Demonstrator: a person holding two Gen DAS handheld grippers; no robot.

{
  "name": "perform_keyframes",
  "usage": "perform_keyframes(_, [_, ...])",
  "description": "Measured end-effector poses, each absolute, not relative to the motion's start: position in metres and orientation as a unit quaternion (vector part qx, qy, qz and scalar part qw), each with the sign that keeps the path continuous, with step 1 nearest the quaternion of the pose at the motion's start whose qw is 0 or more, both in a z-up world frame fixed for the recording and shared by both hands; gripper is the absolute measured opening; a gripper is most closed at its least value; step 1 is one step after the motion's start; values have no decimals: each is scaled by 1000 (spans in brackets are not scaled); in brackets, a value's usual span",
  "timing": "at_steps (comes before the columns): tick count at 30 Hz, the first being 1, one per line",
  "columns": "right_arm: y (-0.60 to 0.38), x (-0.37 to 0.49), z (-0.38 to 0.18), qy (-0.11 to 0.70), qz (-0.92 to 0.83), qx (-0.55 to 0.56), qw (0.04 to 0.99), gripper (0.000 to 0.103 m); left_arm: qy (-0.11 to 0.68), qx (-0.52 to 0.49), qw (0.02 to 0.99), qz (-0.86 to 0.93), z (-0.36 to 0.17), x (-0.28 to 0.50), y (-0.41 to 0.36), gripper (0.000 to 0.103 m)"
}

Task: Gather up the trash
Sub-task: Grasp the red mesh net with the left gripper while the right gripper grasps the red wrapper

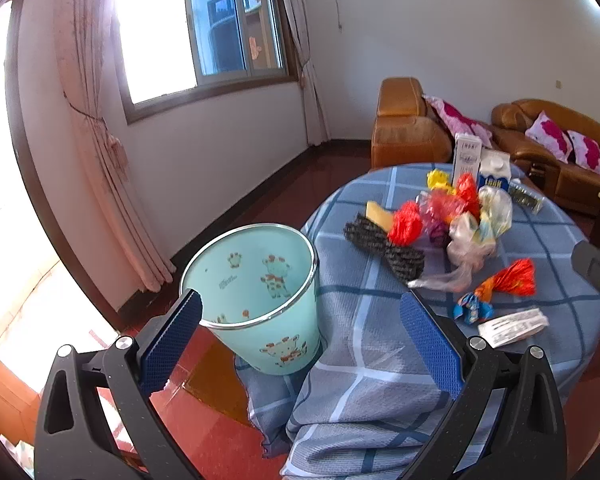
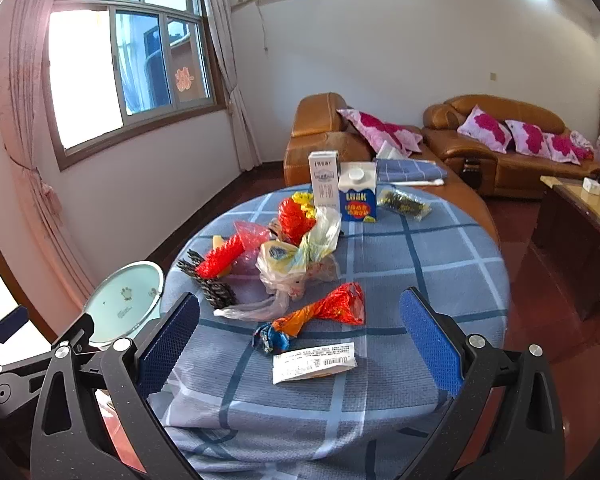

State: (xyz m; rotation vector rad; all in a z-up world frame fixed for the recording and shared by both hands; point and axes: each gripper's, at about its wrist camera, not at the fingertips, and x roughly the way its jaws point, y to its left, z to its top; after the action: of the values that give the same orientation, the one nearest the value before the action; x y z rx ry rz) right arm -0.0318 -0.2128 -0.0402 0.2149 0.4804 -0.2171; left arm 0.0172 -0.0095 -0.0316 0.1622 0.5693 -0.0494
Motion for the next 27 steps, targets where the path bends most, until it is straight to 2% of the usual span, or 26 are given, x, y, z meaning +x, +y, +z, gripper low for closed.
perform_keyframes(7, [-233, -7, -61, 261, -101, 119, 953, 97, 308, 77, 948, -12, -56, 43, -4, 97])
perform_keyframes(9, [-237, 1, -66, 269, -100, 118, 951, 93, 318, 70, 945, -11, -63, 53, -3, 97])
perform_keyframes(11, [-244, 11, -71, 278, -101, 118, 948, 83, 331, 68, 941, -11, -70, 64, -3, 97])
perform_keyframes(23, [-293, 43, -100, 319, -122, 127, 931, 83, 360, 86, 928, -36, -95, 105, -24, 96])
perform_keyframes(27, [-296, 48, -105, 334, -110, 108, 930, 83, 373, 73, 923, -63, -103, 115, -28, 89])
